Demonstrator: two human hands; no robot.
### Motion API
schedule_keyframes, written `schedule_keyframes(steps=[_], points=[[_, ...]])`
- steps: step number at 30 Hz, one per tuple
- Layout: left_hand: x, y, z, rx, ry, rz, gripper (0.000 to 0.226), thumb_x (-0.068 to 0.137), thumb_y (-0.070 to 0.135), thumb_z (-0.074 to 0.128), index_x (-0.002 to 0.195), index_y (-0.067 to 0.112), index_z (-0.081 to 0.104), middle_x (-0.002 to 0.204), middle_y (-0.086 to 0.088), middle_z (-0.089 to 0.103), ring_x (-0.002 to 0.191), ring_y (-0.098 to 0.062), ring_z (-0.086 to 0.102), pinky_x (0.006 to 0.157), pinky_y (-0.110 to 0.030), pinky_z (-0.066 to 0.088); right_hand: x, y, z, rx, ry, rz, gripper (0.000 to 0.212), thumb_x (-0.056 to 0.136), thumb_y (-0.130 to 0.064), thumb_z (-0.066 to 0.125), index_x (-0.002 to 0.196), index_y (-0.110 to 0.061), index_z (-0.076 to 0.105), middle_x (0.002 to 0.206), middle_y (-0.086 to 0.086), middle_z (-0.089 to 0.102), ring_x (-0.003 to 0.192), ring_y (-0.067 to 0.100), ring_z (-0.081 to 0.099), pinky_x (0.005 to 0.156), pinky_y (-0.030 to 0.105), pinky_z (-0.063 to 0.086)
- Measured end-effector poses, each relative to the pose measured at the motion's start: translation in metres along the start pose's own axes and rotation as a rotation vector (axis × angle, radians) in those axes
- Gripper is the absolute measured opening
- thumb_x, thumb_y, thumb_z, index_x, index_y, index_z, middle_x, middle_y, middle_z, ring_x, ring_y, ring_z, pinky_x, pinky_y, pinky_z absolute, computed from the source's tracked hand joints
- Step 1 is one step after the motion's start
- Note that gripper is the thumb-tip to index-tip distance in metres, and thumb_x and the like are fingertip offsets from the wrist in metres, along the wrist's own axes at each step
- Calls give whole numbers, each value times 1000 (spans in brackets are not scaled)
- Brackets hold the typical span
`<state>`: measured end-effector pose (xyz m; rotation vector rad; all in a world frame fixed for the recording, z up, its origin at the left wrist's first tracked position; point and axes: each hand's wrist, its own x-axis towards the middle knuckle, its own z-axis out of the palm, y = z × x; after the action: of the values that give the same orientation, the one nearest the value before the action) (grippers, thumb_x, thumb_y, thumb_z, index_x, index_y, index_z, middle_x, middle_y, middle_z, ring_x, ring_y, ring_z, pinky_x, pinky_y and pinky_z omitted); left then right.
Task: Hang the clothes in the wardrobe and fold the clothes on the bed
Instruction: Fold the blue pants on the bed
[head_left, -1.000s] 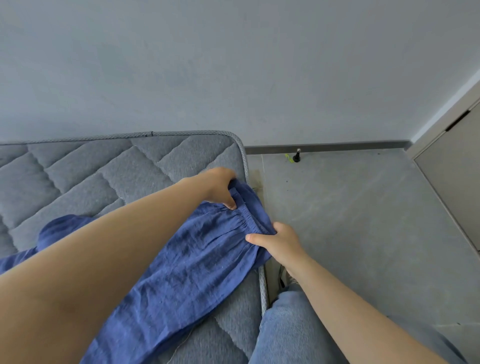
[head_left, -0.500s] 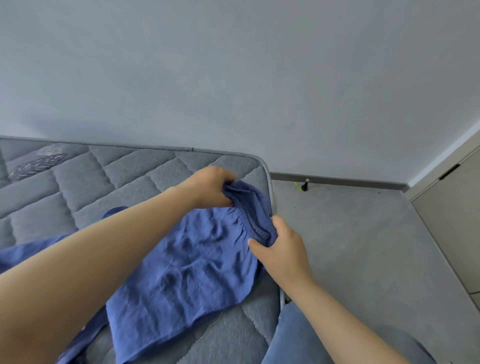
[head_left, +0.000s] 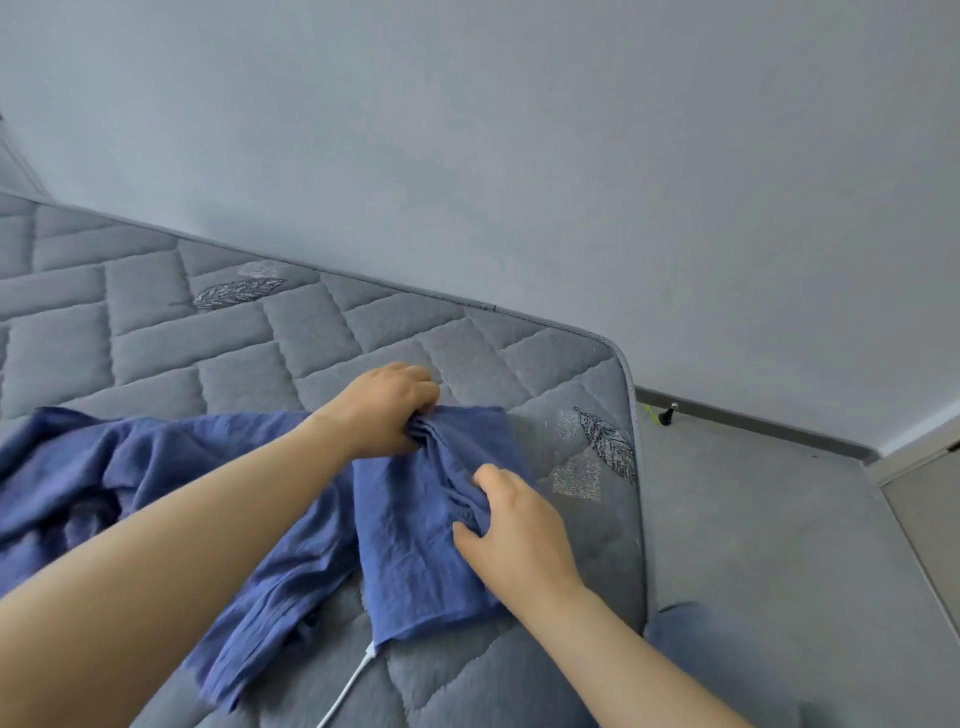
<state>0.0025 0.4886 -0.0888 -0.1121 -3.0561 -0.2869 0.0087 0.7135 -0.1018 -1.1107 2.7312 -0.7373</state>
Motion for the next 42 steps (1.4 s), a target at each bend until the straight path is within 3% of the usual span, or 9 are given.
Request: schedule_keyframes(steps=[8,13,19,22,24,28,34,38,42], points=[[-39,-26,35,131,64,84,14,81,8,60,94,10,63,101,-8,60,89,-29,55,77,-36,44,-1,-23,46,-71,-175,-39,30,87,-22,59,82,-23,29,80,-7,37,66,17,39,47,18,20],[-51,-35,38,149,-8,38,37,80,3,55,115,14,58,120,-3,52,106,-24,50,85,-34,43,-3,-24,58,-68,-246,-59,23,85,-22,57,83,-20,34,80,-6,39,70,18,42,57,26,28],[-71,-34,48,-325,75,-296,48,80,-7,43,124,8,54,124,-8,51,106,-26,54,91,-32,43,-14,-13,51,-3,-296,-95,46,80,-65,48,109,-32,63,87,-12,52,79,7,55,71,24,45],[-76,-25,53,-490,166,-564,28,90,11,51,117,7,53,116,-9,53,104,-25,55,90,-30,42,-14,-9,48,4,-218,-110,37,91,-56,45,82,-26,65,76,-9,50,72,9,51,64,26,41],[-77,-21,55,-593,91,-774,39,89,38,62,110,8,50,107,-8,58,96,-24,60,85,-32,46,-12,-5,47,-47,-185,-93,34,95,-44,48,76,-21,63,79,-7,53,79,12,50,66,29,42],[-75,-18,56,-825,-95,-990,56,72,58,74,92,9,53,88,-7,67,78,-23,70,79,-41,58,-2,13,43,-108,-59,41,24,92,-36,57,107,-19,65,110,-3,56,105,19,50,89,32,42],[-64,-5,54,-913,-127,-1103,65,69,60,75,98,5,59,94,-10,66,78,-25,65,70,-36,56,23,40,36,168,-91,558,78,87,-48,63,144,-5,33,143,13,42,131,30,43,103,37,37],[-61,13,58,-1087,11,-1218,74,64,57,81,110,6,53,107,-6,60,94,-27,62,64,-33,50,46,57,28,408,-146,732,69,85,-47,67,133,-2,48,134,13,54,118,29,55,94,35,44],[-61,34,68,-1250,153,-1186,37,73,32,81,98,10,64,100,-4,69,88,-21,66,73,-33,55,49,64,25,645,-145,750,38,84,-22,70,98,12,60,97,21,69,82,30,65,71,37,48]])
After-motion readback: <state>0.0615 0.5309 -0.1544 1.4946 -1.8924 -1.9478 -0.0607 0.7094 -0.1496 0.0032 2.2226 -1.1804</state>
